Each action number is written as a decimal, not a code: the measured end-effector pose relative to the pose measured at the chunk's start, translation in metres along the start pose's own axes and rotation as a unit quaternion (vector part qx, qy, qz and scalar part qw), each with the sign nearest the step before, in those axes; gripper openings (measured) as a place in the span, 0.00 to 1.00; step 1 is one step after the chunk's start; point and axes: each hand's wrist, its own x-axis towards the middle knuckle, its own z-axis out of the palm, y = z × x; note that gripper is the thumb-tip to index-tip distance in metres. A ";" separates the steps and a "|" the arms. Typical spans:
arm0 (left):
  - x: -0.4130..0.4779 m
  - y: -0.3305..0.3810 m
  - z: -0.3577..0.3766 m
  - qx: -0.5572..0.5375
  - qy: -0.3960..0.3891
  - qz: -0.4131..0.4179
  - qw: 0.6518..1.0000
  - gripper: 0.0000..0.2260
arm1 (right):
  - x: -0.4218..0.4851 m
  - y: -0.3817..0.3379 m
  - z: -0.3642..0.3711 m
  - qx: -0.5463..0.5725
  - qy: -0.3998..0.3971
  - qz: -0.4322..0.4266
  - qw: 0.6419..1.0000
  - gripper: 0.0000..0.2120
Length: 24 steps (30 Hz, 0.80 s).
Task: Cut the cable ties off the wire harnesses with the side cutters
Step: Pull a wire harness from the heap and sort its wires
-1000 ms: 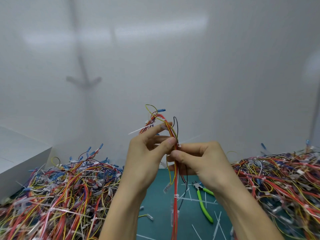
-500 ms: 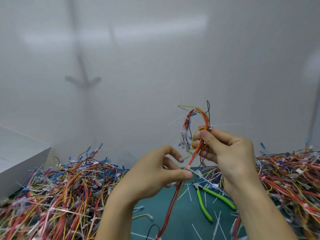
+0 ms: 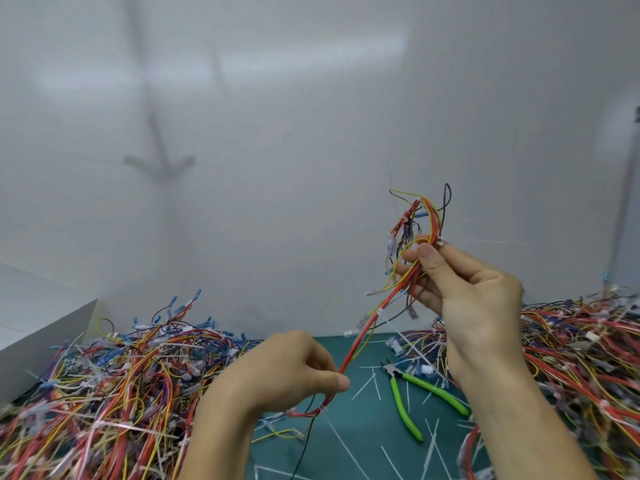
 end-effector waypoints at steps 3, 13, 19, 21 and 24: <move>0.004 -0.002 0.004 -0.008 -0.003 -0.005 1.000 0.08 | 0.001 0.001 0.001 0.002 0.005 -0.001 1.000 0.04; 0.001 -0.006 -0.009 -0.296 0.201 0.001 0.934 0.11 | 0.002 -0.002 -0.001 0.027 -0.001 0.009 1.000 0.10; -0.008 0.003 -0.016 -0.379 0.245 0.049 0.891 0.10 | 0.001 -0.003 0.000 0.031 0.000 0.020 0.999 0.09; -0.010 0.005 -0.017 -0.405 0.241 0.063 0.880 0.10 | 0.001 -0.004 0.000 0.034 0.000 0.022 0.999 0.07; -0.013 0.009 -0.019 -0.441 0.231 0.081 0.863 0.10 | 0.000 -0.004 0.000 0.027 -0.009 0.024 0.999 0.09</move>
